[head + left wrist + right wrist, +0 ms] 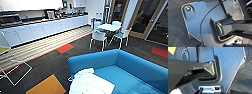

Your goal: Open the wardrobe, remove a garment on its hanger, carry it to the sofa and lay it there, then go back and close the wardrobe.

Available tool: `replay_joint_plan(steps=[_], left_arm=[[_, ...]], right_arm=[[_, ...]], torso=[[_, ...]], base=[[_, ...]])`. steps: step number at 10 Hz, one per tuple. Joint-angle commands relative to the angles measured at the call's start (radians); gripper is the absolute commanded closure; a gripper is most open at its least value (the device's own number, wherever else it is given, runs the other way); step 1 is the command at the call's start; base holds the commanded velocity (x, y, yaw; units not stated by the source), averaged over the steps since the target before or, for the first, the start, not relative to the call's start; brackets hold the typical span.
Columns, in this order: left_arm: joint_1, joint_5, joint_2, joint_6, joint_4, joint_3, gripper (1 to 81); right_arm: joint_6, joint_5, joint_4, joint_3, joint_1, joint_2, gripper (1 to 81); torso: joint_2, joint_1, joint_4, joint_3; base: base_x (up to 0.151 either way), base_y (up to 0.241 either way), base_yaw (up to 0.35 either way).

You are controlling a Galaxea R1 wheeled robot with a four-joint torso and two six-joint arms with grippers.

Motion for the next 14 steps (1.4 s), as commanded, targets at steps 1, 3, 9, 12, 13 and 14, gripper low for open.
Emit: replay_joint_plan(steps=[1, 3, 9, 12, 13, 14], left_arm=[[-0.024, 0.045, -0.008, 0.002, 0.015, -0.002, 1.0], [-0.022, 0.046, 0.003, 0.004, 0.018, -0.025, 1.0], [-0.022, 0.052, 0.027, 0.004, 0.040, -0.050, 1.0], [-0.017, 0.052, 0.041, 0.004, 0.041, -0.083, 1.0], [-0.016, 0.051, 0.055, 0.004, 0.044, -0.111, 1.0], [-0.016, 0.051, 0.061, 0.004, 0.047, -0.119, 1.0]], right_arm=[[-0.004, -0.065, -0.011, 0.004, 0.008, 0.010, 1.0], [-0.004, -0.068, -0.011, 0.004, 0.011, 0.010, 1.0], [-0.004, -0.069, -0.011, 0.003, 0.009, 0.010, 1.0], [-0.004, -0.069, -0.011, 0.001, 0.011, 0.008, 1.0], [-0.004, -0.069, -0.011, 0.001, 0.011, 0.008, 1.0], [-0.004, -0.069, -0.011, 0.001, 0.011, 0.008, 1.0]], torso=[[0.000, 0.001, 0.000, 0.000], [0.000, 0.001, 0.000, 0.000], [0.000, 0.001, 0.000, 0.000], [0.000, 0.001, 0.000, 0.000], [0.000, 0.001, 0.000, 0.000], [0.000, 0.001, 0.000, 0.000]], base=[[0.000, 0.000, 0.304], [0.000, 0.000, 0.308], [0.000, 0.000, 0.324], [0.000, 0.000, 0.327], [0.000, 0.000, 0.328], [0.000, 0.000, 0.328]])
